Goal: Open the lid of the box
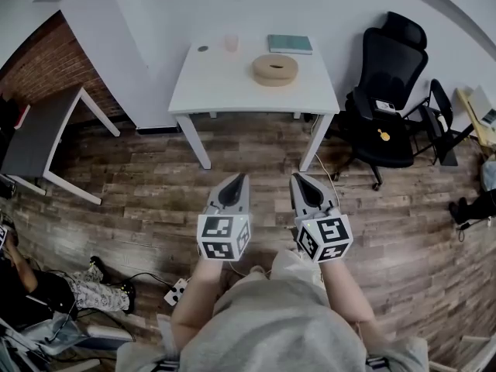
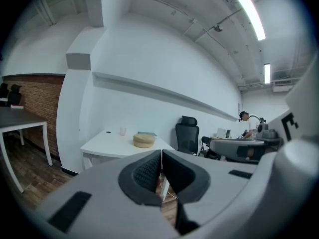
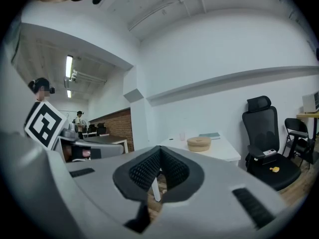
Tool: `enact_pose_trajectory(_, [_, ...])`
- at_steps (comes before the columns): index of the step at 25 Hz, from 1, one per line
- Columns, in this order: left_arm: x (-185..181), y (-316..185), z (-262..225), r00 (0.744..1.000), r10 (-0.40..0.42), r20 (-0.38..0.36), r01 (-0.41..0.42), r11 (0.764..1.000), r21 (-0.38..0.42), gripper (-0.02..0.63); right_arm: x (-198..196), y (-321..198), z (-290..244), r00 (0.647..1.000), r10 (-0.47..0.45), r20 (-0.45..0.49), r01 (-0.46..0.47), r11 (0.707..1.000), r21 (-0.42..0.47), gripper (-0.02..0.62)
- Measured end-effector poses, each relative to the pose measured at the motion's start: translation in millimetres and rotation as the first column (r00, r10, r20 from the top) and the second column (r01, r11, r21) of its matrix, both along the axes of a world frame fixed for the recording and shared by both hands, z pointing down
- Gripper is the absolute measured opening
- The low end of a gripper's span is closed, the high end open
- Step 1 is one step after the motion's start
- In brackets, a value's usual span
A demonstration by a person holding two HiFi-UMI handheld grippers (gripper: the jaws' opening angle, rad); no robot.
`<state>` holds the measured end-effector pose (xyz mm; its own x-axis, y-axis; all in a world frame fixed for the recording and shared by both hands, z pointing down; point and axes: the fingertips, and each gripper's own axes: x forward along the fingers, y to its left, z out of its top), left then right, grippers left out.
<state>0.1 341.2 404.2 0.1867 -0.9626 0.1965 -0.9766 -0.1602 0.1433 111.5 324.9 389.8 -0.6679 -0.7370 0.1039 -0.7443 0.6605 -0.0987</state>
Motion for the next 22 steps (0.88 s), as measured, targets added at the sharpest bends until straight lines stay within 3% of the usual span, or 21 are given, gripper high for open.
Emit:
enact_pose_trajectory(11, [-15.8, -24.0, 10.8, 0.999, -0.022, -0.032, 0.021, 1.0, -0.022, 0.006, -13.1, -25.8, 0.7, 0.999, -0.013, 0.032, 0.013, 1.0, -0.005, -0.002])
enact_pose_trajectory(22, [-48.9, -121.7, 18.2, 0.997, -0.067, -0.03, 0.065, 0.997, -0.05, 0.006, -45.1, -132.0, 1.2, 0.998, -0.047, 0.028, 0.047, 0.999, 0.013, -0.002])
